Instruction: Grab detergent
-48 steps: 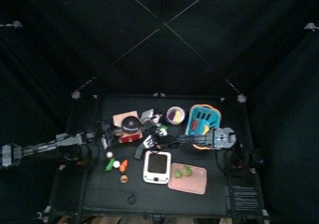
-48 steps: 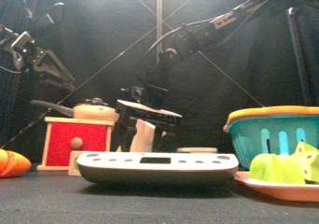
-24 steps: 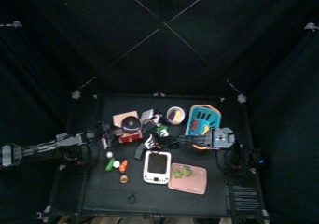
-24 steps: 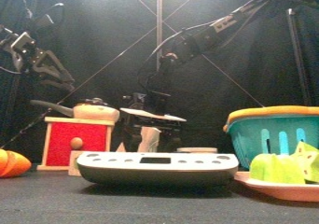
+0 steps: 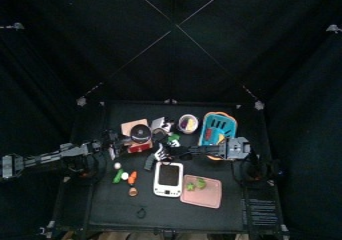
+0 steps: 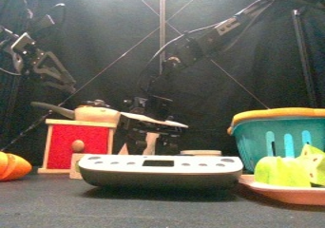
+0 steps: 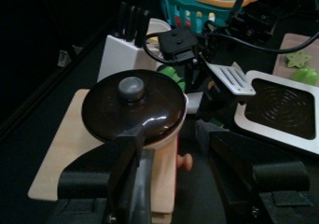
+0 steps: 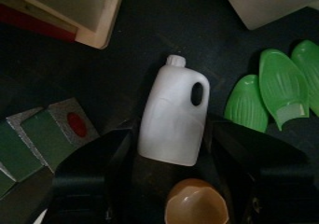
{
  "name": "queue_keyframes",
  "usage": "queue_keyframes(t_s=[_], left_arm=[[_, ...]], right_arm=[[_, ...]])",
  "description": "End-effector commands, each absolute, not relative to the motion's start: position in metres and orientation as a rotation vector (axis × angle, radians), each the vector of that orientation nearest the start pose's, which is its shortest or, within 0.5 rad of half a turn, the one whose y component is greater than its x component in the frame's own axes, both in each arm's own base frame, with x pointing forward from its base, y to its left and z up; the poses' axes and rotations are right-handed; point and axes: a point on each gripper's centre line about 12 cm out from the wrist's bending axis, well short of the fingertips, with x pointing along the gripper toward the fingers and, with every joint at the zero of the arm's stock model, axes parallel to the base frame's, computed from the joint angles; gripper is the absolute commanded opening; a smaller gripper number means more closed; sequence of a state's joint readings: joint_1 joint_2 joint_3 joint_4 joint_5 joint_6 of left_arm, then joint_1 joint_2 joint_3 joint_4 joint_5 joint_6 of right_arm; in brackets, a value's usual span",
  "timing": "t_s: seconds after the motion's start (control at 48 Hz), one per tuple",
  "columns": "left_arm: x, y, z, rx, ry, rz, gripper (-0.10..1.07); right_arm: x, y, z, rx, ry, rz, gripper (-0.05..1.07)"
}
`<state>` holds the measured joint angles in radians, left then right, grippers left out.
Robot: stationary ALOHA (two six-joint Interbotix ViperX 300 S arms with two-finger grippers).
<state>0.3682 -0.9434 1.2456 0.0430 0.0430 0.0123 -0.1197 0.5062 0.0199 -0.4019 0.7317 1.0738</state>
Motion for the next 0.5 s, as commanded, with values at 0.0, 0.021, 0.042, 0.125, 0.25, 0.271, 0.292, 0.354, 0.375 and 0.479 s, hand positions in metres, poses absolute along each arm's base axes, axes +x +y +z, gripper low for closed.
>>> queue_keyframes(t_s=[0.0,0.021,0.042,0.125,0.25,0.271,0.292,0.354,0.375,0.479], left_arm=[[0.179,0.069,0.227,-0.005,0.336,0.359,0.85],[0.179,0.069,0.227,-0.005,0.338,0.359,0.85],[0.179,0.069,0.226,-0.006,0.341,0.358,0.85],[0.179,0.069,0.227,-0.005,0.336,0.359,0.85],[0.178,0.069,0.226,-0.007,0.339,0.359,0.85],[0.178,0.069,0.227,-0.007,0.338,0.359,0.85],[0.179,0.069,0.227,-0.005,0.336,0.359,0.85],[0.179,0.069,0.227,-0.005,0.338,0.359,0.85],[0.179,0.069,0.227,-0.007,0.336,0.359,0.85],[0.178,0.069,0.227,-0.007,0.338,0.359,0.85]], right_arm=[[0.494,-0.085,0.131,0.577,0.973,-0.757,0.78],[0.494,-0.083,0.133,0.573,0.971,-0.755,0.77],[0.494,-0.082,0.135,0.571,0.972,-0.753,0.78],[0.493,-0.077,0.144,0.561,0.967,-0.746,0.77],[0.494,-0.074,0.149,0.550,0.958,-0.737,0.77],[0.494,-0.074,0.149,0.548,0.958,-0.737,0.77],[0.494,-0.074,0.149,0.547,0.957,-0.737,0.77],[0.493,-0.075,0.149,0.548,0.957,-0.738,0.77],[0.494,-0.075,0.149,0.546,0.957,-0.738,0.77],[0.494,-0.075,0.151,0.544,0.952,-0.736,0.77]])
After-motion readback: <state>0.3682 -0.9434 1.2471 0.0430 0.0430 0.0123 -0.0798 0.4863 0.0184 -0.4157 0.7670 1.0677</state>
